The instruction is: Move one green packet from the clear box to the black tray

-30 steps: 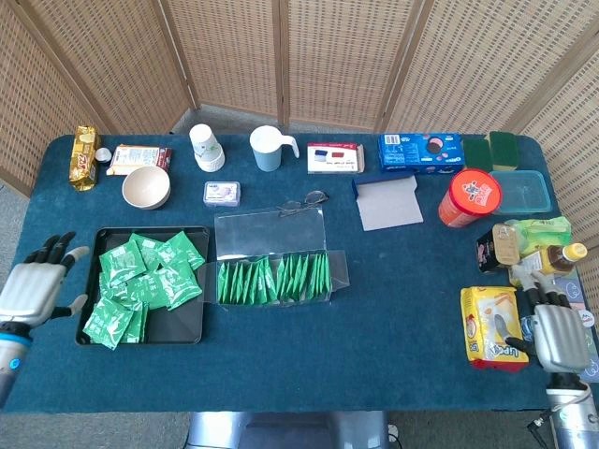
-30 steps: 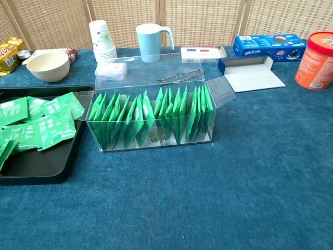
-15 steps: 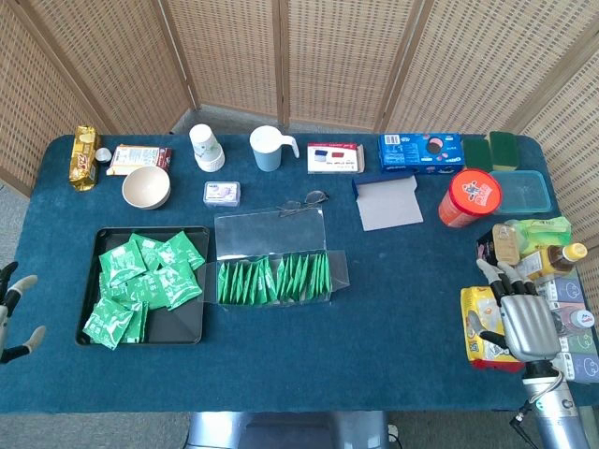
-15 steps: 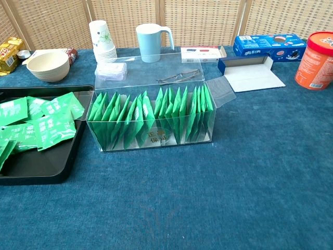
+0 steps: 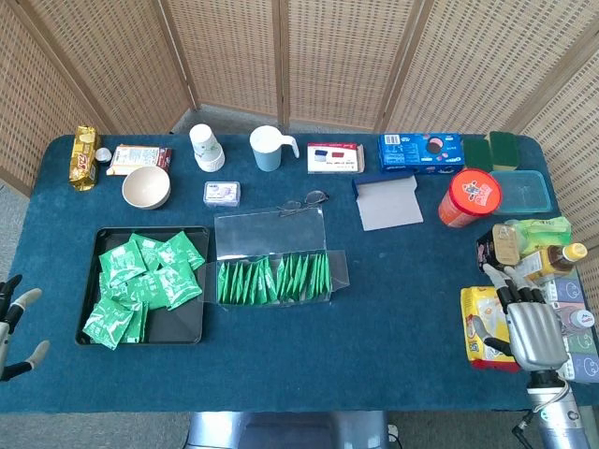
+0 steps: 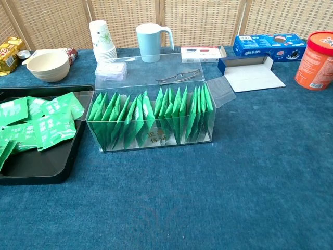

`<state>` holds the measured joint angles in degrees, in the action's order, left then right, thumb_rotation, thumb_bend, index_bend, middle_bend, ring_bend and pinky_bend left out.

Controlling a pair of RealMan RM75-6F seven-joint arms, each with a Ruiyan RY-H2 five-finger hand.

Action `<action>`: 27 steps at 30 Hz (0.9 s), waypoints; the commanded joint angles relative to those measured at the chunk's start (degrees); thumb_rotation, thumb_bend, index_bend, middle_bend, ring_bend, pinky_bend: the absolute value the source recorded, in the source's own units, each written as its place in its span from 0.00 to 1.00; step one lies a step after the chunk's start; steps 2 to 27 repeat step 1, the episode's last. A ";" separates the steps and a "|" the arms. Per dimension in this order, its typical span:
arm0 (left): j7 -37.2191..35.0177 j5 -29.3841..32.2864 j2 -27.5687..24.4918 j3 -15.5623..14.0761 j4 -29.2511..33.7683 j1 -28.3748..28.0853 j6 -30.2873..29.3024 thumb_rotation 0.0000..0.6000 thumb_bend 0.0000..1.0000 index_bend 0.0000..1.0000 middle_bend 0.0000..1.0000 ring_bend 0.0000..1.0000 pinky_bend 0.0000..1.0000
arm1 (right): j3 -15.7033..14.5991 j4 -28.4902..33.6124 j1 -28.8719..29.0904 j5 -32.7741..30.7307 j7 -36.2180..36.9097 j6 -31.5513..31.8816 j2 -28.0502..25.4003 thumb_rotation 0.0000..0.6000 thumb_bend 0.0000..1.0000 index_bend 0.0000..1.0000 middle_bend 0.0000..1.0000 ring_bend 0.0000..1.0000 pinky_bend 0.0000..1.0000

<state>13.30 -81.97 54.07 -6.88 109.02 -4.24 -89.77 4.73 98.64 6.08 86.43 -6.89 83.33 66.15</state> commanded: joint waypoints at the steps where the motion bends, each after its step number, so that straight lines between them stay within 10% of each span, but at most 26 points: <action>1: 0.79 -0.13 0.30 0.39 0.56 -0.27 0.74 0.93 0.26 0.17 0.04 0.00 0.19 | -0.21 -0.27 -0.30 0.04 0.42 0.34 -0.04 0.85 0.39 0.09 0.22 0.12 0.20; 27: 0.79 -0.13 0.30 0.39 0.56 -0.27 0.74 0.93 0.26 0.17 0.04 0.00 0.19 | -0.21 -0.27 -0.30 0.04 0.42 0.34 -0.04 0.85 0.39 0.09 0.22 0.12 0.20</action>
